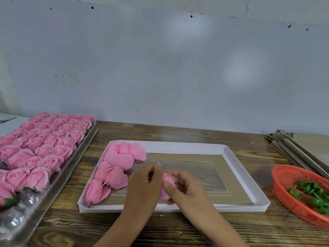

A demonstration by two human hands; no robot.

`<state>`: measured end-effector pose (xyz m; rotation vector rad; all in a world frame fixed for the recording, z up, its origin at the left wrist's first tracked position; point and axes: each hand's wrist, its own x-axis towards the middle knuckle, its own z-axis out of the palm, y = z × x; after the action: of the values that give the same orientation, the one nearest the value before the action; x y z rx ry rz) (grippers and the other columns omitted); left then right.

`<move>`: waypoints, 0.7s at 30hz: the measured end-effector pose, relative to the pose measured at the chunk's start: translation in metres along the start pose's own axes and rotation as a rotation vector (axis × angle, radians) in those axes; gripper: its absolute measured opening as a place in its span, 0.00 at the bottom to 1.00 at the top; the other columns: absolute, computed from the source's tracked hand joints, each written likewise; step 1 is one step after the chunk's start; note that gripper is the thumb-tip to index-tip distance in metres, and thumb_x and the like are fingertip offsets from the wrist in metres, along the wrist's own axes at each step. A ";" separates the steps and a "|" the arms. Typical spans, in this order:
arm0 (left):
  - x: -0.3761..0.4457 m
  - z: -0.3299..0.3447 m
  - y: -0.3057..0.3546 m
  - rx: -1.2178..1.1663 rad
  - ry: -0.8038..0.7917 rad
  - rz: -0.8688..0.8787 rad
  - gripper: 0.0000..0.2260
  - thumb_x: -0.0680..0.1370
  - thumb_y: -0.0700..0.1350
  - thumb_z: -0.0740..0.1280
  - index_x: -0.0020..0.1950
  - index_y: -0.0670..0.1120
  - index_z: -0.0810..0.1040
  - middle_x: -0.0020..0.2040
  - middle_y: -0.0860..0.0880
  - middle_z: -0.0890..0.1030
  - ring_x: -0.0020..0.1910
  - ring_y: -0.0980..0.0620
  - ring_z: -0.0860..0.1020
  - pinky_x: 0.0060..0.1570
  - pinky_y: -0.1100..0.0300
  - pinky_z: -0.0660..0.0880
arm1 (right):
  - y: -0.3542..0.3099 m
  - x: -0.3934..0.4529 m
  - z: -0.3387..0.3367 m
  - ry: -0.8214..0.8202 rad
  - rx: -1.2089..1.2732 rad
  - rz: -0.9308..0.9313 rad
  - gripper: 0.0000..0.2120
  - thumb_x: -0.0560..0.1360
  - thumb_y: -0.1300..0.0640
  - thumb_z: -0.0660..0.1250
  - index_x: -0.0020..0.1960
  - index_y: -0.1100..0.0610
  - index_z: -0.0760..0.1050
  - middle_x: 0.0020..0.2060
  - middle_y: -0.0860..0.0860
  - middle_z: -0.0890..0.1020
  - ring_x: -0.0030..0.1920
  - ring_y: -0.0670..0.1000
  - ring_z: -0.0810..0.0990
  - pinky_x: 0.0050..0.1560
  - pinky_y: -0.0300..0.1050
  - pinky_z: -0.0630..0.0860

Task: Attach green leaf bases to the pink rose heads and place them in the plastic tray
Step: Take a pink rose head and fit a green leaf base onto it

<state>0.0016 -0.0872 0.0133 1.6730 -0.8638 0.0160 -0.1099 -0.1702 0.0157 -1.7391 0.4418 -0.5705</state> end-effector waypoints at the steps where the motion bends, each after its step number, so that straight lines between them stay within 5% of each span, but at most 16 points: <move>1: 0.000 0.000 0.000 -0.001 0.005 0.007 0.19 0.82 0.46 0.61 0.31 0.52 0.68 0.28 0.59 0.74 0.30 0.61 0.72 0.34 0.70 0.69 | 0.000 0.000 0.001 0.005 0.000 -0.009 0.07 0.78 0.54 0.68 0.56 0.51 0.79 0.46 0.53 0.85 0.47 0.53 0.84 0.46 0.48 0.83; 12: -0.005 0.000 0.004 0.037 -0.007 0.110 0.09 0.80 0.55 0.56 0.41 0.59 0.71 0.41 0.66 0.78 0.40 0.61 0.78 0.38 0.71 0.72 | -0.003 0.000 0.001 0.015 0.064 0.001 0.07 0.80 0.55 0.66 0.54 0.57 0.79 0.41 0.60 0.85 0.39 0.57 0.83 0.42 0.46 0.81; 17: -0.003 -0.002 0.005 0.017 0.014 0.073 0.15 0.79 0.53 0.59 0.32 0.56 0.70 0.31 0.59 0.76 0.31 0.59 0.74 0.34 0.69 0.70 | -0.007 -0.001 -0.001 -0.035 0.090 0.054 0.10 0.78 0.50 0.67 0.55 0.55 0.79 0.39 0.52 0.85 0.38 0.49 0.81 0.40 0.41 0.79; 21: -0.001 -0.001 -0.003 0.007 0.002 0.004 0.19 0.81 0.48 0.62 0.30 0.47 0.69 0.27 0.56 0.70 0.29 0.59 0.69 0.31 0.69 0.67 | -0.016 -0.001 -0.022 0.111 -0.181 0.014 0.13 0.73 0.38 0.63 0.52 0.43 0.78 0.43 0.45 0.84 0.45 0.47 0.82 0.50 0.50 0.80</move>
<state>0.0029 -0.0855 0.0110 1.6777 -0.8667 0.0234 -0.1242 -0.1833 0.0348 -1.8810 0.5986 -0.6353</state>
